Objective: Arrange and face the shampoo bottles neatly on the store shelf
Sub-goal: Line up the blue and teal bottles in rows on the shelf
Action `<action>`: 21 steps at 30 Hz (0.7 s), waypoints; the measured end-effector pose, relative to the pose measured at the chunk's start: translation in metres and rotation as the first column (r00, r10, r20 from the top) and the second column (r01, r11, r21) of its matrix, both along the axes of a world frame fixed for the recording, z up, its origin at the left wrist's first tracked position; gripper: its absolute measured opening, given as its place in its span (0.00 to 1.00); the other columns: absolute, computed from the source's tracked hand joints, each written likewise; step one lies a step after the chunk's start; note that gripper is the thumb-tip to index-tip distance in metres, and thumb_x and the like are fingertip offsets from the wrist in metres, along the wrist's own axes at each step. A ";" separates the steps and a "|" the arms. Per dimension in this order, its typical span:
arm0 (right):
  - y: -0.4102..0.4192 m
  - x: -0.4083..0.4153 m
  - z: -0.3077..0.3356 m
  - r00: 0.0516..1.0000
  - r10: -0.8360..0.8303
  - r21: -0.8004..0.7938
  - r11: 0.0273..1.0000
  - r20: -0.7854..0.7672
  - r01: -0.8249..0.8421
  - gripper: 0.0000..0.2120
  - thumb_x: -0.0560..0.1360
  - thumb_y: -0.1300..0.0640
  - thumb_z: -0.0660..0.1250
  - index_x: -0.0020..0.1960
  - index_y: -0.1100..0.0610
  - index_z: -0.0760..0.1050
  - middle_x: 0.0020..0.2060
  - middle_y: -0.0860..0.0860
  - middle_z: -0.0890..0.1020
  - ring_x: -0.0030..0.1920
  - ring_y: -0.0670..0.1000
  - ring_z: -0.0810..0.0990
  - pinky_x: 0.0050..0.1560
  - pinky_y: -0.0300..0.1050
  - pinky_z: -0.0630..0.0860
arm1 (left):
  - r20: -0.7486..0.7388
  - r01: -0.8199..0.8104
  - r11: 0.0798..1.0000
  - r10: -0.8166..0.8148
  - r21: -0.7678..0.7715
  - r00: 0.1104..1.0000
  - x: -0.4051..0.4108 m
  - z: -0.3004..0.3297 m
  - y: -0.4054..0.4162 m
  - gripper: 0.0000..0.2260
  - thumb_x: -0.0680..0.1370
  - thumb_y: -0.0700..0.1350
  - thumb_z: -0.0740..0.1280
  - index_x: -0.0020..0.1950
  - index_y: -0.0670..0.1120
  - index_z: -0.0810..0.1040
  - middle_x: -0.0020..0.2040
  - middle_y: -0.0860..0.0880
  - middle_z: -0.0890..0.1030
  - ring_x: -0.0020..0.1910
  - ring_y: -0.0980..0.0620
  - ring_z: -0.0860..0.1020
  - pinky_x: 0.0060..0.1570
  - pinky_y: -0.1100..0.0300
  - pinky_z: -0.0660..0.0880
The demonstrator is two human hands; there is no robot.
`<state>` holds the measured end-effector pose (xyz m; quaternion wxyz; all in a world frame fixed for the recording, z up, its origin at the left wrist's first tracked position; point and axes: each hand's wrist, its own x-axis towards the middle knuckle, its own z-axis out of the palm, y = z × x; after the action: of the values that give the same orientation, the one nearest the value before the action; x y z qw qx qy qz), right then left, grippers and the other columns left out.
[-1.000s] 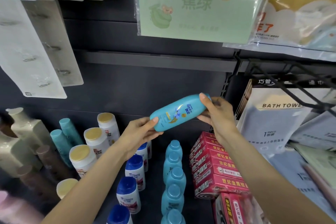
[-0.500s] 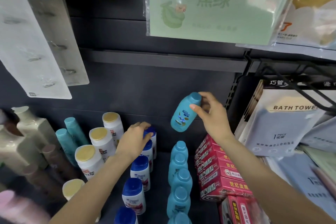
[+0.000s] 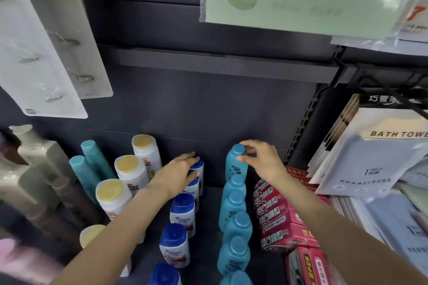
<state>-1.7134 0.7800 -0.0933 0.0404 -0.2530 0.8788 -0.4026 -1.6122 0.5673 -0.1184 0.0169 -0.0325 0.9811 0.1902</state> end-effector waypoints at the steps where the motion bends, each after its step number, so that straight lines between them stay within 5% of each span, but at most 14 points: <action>1: 0.000 -0.001 -0.004 1.000 -0.008 0.002 1.000 0.022 0.008 0.19 0.70 0.61 0.73 0.61 0.59 0.77 0.54 0.52 0.81 0.52 0.48 0.78 0.54 0.36 0.71 | 0.004 -0.001 1.000 0.001 0.008 1.000 0.000 0.000 0.000 0.23 0.81 0.48 0.59 0.75 0.48 0.61 0.76 0.52 0.58 0.73 0.52 0.63 0.70 0.61 0.59; 21: -0.001 0.004 -0.043 0.996 -0.040 0.050 0.998 0.083 0.036 0.16 0.73 0.63 0.70 0.60 0.57 0.77 0.53 0.51 0.81 0.52 0.46 0.78 0.56 0.35 0.70 | -0.024 -0.041 0.999 0.042 0.023 0.999 0.001 -0.002 0.003 0.22 0.81 0.48 0.60 0.75 0.48 0.61 0.76 0.53 0.58 0.74 0.53 0.59 0.70 0.61 0.57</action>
<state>-1.7091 0.7795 -0.1361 0.0757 -0.2182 0.8903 -0.3924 -1.6108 0.5707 -0.1206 0.0013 -0.0504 0.9781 0.2020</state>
